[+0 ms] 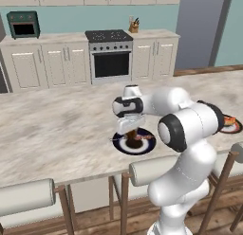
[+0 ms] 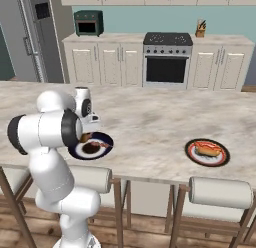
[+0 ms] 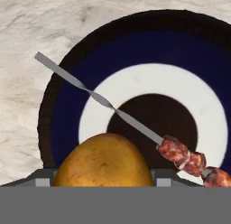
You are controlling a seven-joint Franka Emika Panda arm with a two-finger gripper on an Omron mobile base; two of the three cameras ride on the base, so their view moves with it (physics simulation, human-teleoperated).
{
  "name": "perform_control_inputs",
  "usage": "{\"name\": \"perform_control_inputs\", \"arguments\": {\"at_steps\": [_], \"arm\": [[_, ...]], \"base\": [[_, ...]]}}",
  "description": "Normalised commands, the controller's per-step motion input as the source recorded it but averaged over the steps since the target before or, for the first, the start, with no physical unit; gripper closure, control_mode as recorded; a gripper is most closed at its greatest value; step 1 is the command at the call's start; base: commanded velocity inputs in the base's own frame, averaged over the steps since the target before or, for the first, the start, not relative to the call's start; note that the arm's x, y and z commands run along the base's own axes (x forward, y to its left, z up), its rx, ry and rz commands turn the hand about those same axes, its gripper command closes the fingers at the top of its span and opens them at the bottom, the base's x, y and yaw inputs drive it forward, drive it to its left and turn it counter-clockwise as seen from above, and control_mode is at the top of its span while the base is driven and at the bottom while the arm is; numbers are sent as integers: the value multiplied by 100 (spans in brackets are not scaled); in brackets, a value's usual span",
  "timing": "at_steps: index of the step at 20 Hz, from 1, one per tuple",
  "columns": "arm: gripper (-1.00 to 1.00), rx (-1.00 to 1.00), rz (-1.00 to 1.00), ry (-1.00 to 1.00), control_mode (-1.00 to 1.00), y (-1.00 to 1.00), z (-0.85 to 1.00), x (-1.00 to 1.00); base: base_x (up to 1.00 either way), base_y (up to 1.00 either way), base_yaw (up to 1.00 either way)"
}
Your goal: Pick up the banana and mango from the fridge and place one fruit on each plate on the dining counter.
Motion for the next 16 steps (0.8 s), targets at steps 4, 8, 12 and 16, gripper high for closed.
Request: {"name": "perform_control_inputs", "arguments": {"at_steps": [4, 8, 12, 16], "arm": [[100, 2, 0, -4, -100, 0, -31, -43], [100, 0, 0, 0, -100, 0, -50, 31], [100, 0, 0, 0, -100, 0, -11, 26], [100, 0, 0, 0, -100, 0, 0, 7]], "base": [[0, 0, 0], [0, 0, 0], [0, 0, 0], [0, 0, 0]]}}
